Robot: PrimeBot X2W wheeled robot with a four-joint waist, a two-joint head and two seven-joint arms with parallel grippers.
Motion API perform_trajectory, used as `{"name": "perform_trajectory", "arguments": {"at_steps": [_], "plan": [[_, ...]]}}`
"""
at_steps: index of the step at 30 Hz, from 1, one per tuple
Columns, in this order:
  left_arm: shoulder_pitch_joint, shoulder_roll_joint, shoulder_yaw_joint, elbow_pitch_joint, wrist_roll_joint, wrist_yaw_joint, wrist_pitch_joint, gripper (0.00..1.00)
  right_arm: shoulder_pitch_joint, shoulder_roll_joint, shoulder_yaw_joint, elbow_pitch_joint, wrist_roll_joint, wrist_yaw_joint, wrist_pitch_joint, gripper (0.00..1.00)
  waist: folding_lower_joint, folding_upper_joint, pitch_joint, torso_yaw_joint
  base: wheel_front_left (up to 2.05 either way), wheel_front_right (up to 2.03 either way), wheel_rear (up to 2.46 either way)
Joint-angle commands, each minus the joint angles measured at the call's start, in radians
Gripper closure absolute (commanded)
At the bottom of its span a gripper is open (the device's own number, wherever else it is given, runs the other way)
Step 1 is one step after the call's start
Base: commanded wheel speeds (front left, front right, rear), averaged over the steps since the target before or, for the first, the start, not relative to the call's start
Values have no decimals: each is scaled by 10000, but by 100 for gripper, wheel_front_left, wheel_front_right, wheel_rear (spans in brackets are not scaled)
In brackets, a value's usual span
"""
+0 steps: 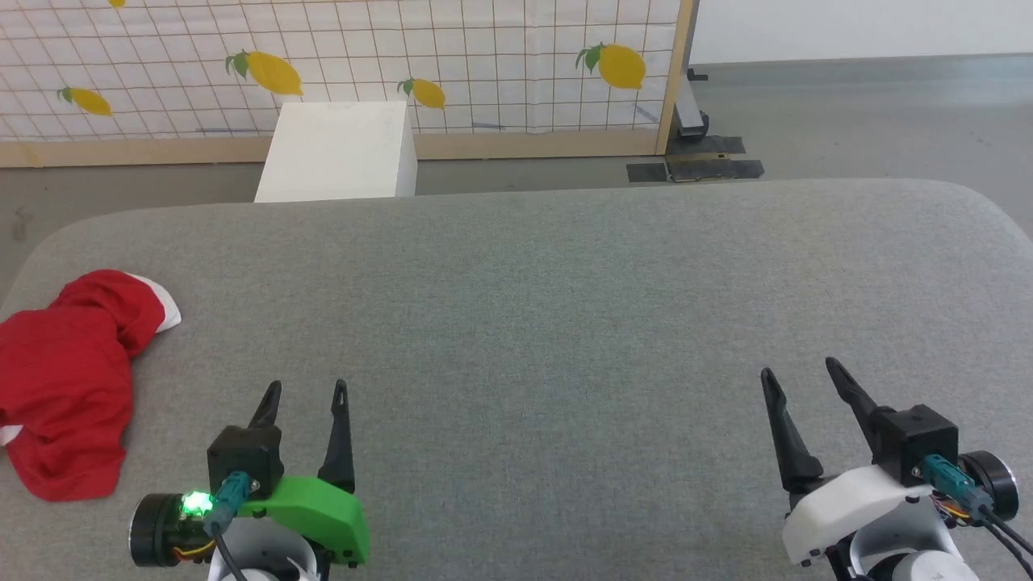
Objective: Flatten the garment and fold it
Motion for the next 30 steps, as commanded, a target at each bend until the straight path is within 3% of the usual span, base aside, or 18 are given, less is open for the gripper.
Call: {"name": "perform_trajectory", "arguments": {"at_steps": [1, 30], "plan": [[0, -3, -13, 57, -93, 4, -105, 0, 72, 4, -5, 66, 133, -2, -143, 0, 0, -1, -2, 29, 0, 0, 0], [128, -17, 229, 350, -636, 14, -724, 0, 144, 9, 149, 691, 853, -6, -765, 0, 0, -1, 60, 1648, 0, 0, 0]]}}
